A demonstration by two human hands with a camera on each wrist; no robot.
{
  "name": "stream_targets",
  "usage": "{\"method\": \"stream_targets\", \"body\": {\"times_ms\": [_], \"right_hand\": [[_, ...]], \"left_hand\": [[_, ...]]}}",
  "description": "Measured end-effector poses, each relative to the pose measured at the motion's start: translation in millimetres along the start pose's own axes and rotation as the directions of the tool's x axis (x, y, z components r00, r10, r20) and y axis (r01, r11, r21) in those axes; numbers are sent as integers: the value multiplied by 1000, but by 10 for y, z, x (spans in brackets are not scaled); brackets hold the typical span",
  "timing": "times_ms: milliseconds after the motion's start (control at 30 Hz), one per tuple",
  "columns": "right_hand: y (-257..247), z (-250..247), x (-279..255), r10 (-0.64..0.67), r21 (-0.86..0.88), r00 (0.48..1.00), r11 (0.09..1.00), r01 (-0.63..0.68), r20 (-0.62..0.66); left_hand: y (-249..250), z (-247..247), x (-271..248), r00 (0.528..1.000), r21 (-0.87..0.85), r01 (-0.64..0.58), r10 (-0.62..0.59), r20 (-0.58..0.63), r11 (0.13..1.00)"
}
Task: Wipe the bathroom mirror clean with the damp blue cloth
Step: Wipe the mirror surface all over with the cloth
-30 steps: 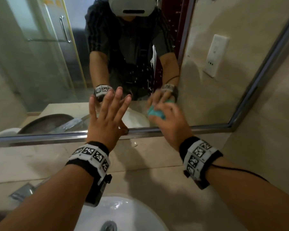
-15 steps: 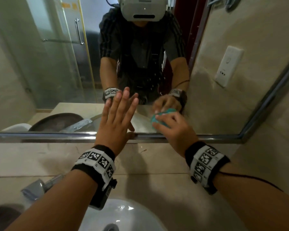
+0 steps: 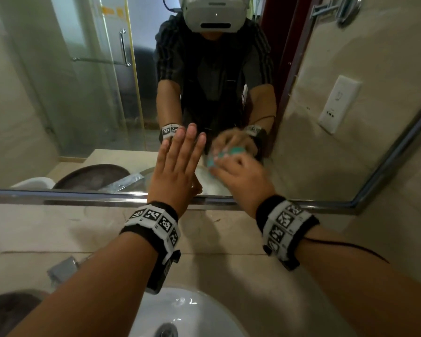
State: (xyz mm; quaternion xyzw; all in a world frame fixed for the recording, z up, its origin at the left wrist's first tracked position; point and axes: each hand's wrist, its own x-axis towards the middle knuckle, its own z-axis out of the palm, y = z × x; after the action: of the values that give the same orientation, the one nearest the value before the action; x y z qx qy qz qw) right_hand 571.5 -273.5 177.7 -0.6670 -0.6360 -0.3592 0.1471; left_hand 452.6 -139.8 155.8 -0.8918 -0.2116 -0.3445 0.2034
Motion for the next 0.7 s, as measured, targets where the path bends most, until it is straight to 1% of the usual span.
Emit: {"method": "stream_targets", "body": {"times_ms": [33, 67, 100, 133, 167, 200, 233, 267, 300, 333, 367, 400, 433, 467, 500, 533, 567, 600, 633, 667, 700], "right_hand": [[27, 9, -131, -30, 4, 997, 1000, 30, 72], [68, -36, -197, -37, 4, 994, 999, 37, 105], [104, -136, -185, -17, 6, 992, 1000, 17, 127], [130, -251, -106, 14, 0, 994, 1000, -14, 106], [152, -368, 19, 60, -10, 997, 998, -60, 40], [174, -481, 182, 130, 5, 990, 992, -130, -60], [188, -595, 346, 213, 50, 963, 977, -208, -165], [192, -662, 480, 297, 120, 923, 954, -275, -246], [164, -680, 565, 362, 177, 884, 930, -322, -296], [115, -638, 576, 383, 190, 871, 922, -338, -308], [51, -545, 519, 352, 152, 895, 935, -321, -275], [-2, -404, 402, 278, 90, 936, 960, -264, -217], [-46, -252, 227, 178, 42, 977, 984, -174, -116], [-71, -112, 16, 85, 26, 996, 996, -85, 4], [-70, -23, -188, 25, 27, 994, 999, -28, 103], [-7, 39, -384, -8, 27, 985, 1000, 3, 172], [67, 40, -511, -16, 35, 980, 999, 9, 198], [141, 10, -574, 28, 43, 978, 998, -38, 208], [198, -60, -585, 103, 22, 971, 994, -110, 215], [271, -139, -542, 200, -14, 962, 979, -201, 183], [370, -170, -480, 238, -40, 963, 971, -235, 125]], "left_hand": [[1, 0, 1, 1000, -2, 1, -1, 0, 1000], [7, -1, -3, 1000, -3, 4, -4, 1, 1000], [7, -2, -1, 1000, -4, 6, -6, 2, 1000], [11, -2, -1, 1000, -7, 9, -9, 3, 1000], [11, -4, 0, 1000, -12, 10, -10, 6, 1000], [12, -2, -3, 1000, -15, 10, -10, 11, 1000], [14, -2, -4, 1000, -14, 11, -11, 16, 1000], [15, -3, -3, 1000, -12, 12, -12, 21, 1000], [16, -3, 2, 1000, -10, 14, -14, 23, 1000], [19, -3, 1, 1000, -8, 15, -15, 23, 1000], [20, -1, 0, 1000, -7, 14, -14, 22, 1000], [21, 2, 1, 1000, -3, 13, -13, 19, 1000], [22, 1, 5, 1000, 2, 13, -13, 20, 1000], [24, -5, 5, 1000, 3, 13, -13, 26, 1000], [20, -10, 7, 999, 2, 14, -14, 33, 1000], [22, -10, 8, 999, 2, 17, -17, 41, 1000], [24, -16, 7, 998, 6, 22, -22, 51, 1000], [29, -23, 12, 998, 14, 26, -27, 63, 1000], [41, -30, 17, 997, 20, 33, -34, 72, 999], [59, -44, 19, 996, 21, 42, -44, 74, 999], [79, -65, 19, 996, 16, 57, -58, 67, 998]]}}
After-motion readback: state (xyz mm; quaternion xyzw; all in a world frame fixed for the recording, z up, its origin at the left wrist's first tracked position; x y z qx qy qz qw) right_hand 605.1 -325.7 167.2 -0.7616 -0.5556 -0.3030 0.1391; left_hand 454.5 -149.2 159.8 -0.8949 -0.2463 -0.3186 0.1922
